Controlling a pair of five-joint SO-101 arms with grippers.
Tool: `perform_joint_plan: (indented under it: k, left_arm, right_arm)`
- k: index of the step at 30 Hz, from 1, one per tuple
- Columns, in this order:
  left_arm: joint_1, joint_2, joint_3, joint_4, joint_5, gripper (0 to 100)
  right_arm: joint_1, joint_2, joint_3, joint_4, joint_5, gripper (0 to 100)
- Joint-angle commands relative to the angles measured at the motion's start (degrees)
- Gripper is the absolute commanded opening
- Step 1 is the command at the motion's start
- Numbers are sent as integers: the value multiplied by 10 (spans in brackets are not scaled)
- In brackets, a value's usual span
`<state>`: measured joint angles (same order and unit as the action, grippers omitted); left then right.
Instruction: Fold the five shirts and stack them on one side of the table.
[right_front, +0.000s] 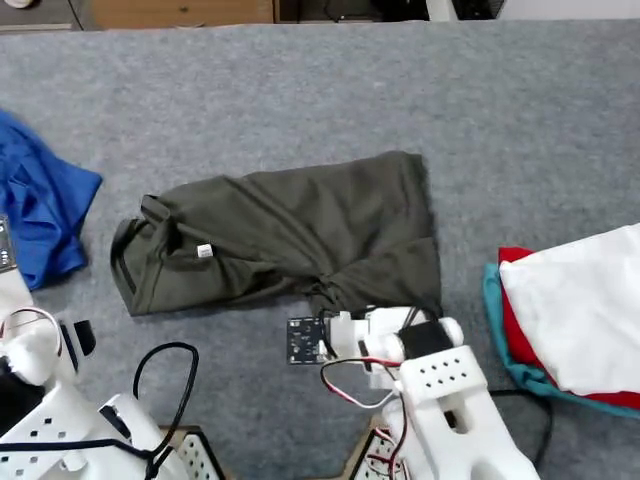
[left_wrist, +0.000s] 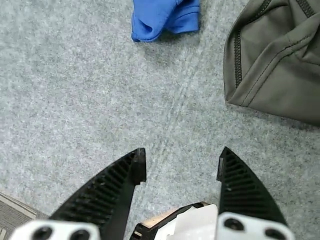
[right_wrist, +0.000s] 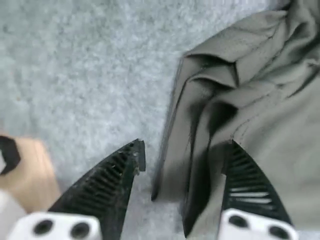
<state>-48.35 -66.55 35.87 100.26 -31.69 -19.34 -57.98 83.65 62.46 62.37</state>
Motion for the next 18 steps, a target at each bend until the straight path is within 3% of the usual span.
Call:
perform_joint_plan:
  k: [1,6,12,18]
  left_arm:
    - [-4,-4,-4,4,3,242]
    - [-4,-4,-5,4,3,243]
    - [-4,-4,-6,4,-1,243]
    - [-4,-4,-15,4,-1,243]
  right_arm:
    - [-7,-10,16,-23,-18,264]
    - [25,-10,19,-22,-17,233]
    - [36,-10,20,-21,-18,10]
    - [37,-10,20,-23,-18,27]
